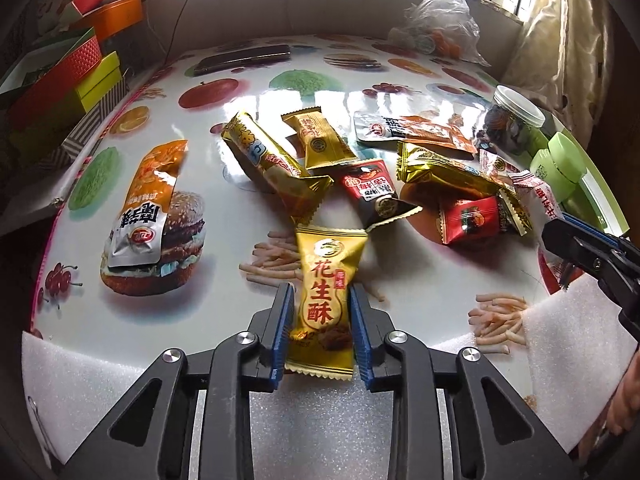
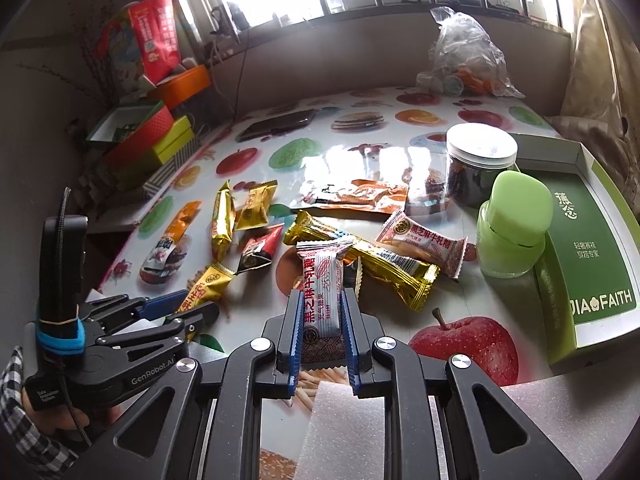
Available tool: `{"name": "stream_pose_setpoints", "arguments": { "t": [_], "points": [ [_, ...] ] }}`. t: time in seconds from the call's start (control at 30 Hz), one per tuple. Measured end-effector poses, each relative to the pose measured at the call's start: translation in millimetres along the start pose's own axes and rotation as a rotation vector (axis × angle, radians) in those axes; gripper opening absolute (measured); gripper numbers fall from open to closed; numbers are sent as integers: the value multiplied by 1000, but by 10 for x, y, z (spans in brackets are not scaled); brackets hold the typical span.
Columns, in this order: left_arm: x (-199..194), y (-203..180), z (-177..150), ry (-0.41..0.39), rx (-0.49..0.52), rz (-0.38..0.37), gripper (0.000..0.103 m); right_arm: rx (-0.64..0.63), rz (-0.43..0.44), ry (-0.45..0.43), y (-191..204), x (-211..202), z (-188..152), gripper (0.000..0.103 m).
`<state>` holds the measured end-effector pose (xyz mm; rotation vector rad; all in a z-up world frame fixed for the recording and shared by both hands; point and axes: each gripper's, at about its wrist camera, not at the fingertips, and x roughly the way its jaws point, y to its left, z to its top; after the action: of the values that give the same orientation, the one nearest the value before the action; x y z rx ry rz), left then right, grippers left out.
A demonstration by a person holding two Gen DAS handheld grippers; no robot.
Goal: Organize snacks
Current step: 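Carry the gold candy and wafer bar with both tools toward the green gift box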
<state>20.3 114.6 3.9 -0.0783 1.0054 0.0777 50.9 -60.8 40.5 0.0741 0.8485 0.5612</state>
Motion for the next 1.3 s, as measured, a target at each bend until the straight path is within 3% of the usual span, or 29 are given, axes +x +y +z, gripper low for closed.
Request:
{"name": "stream_pose_setpoints", "arguments": {
  "t": [0.27,0.73,1.3],
  "points": [
    [-77,-87,23,-6,12,-24,23,10,0,-12,-49,-75,7,17],
    [-488,-490,365,-93,62,-117,24,42,-26,-79,-238,-423,143,17],
    [-583,-1358,867,-136,164,-273,24,165,-172,-172,-1051,-950,297,17]
  ]
}}
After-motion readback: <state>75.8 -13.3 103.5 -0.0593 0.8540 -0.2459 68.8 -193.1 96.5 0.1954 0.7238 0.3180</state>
